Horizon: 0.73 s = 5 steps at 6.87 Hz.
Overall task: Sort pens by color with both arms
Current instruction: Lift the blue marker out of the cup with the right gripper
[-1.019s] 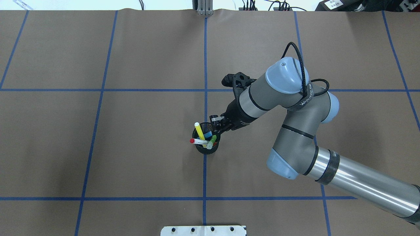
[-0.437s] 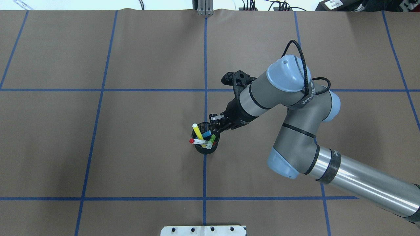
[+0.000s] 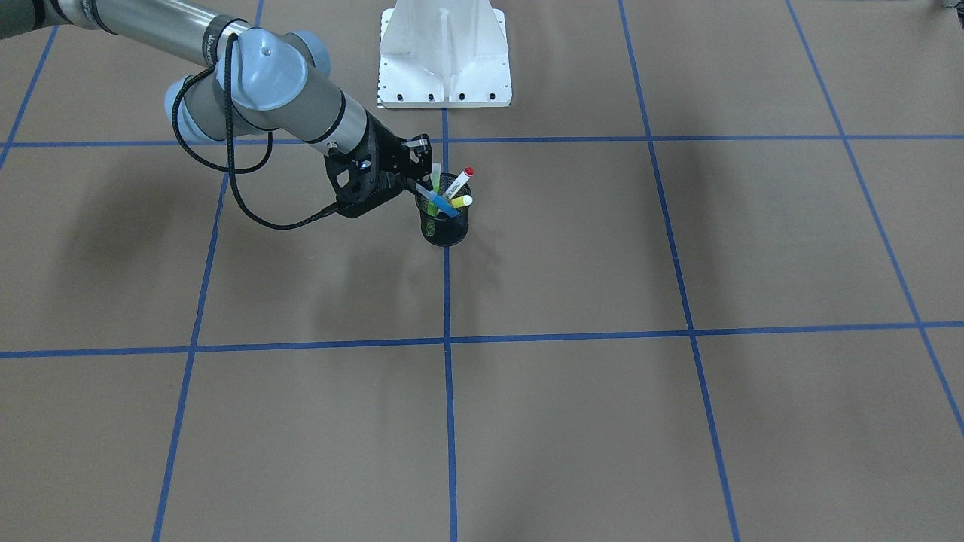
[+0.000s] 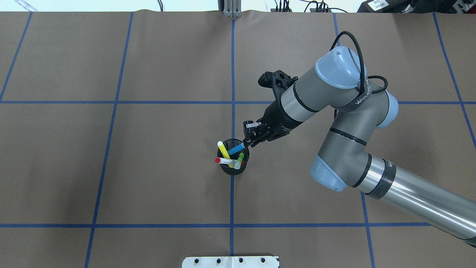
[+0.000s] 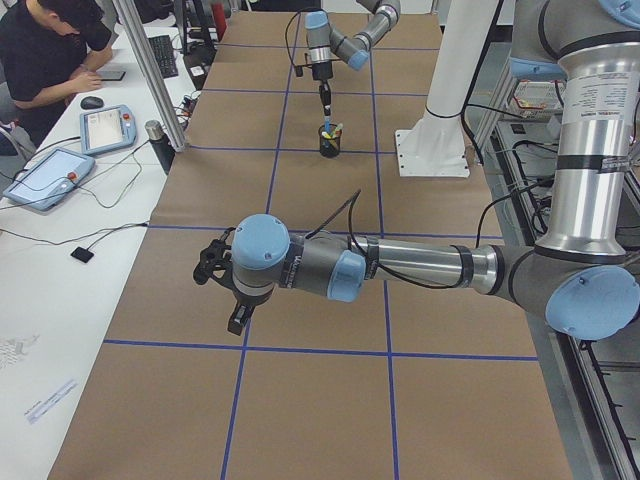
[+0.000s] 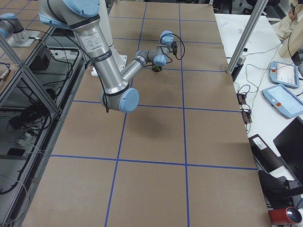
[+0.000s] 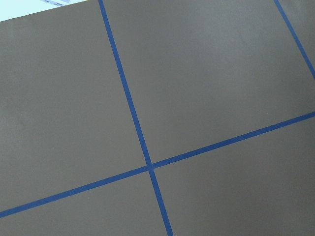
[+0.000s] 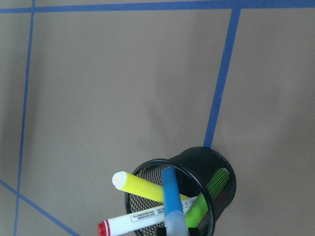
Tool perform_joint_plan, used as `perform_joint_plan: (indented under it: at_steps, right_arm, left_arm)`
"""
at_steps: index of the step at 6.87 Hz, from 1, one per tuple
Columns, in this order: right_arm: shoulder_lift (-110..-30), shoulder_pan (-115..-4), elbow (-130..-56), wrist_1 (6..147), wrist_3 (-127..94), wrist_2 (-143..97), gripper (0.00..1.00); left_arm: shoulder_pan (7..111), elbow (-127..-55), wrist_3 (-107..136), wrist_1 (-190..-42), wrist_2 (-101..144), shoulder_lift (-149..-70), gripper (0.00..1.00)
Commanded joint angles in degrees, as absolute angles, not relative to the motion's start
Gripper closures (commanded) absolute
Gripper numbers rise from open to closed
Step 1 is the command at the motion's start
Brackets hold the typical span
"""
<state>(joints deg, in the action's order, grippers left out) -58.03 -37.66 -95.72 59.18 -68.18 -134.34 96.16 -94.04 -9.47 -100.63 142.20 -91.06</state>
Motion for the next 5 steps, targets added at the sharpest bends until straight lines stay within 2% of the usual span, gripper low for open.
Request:
perform_joint_plan:
  at_steps: [1,5]
  right_arm:
    - [-59.67,-40.68,-97.98,59.67,-68.29,-137.36,0.88]
    - [-60.29,-45.78,-100.89,59.85,-70.22,-133.19,0.86]
  left_arm:
    - [96.15,-94.13,-9.40,-100.63,142.21,-91.05,0.00]
    - [95.89,-94.30,-7.92,-100.72,142.29,-91.14,0.00]
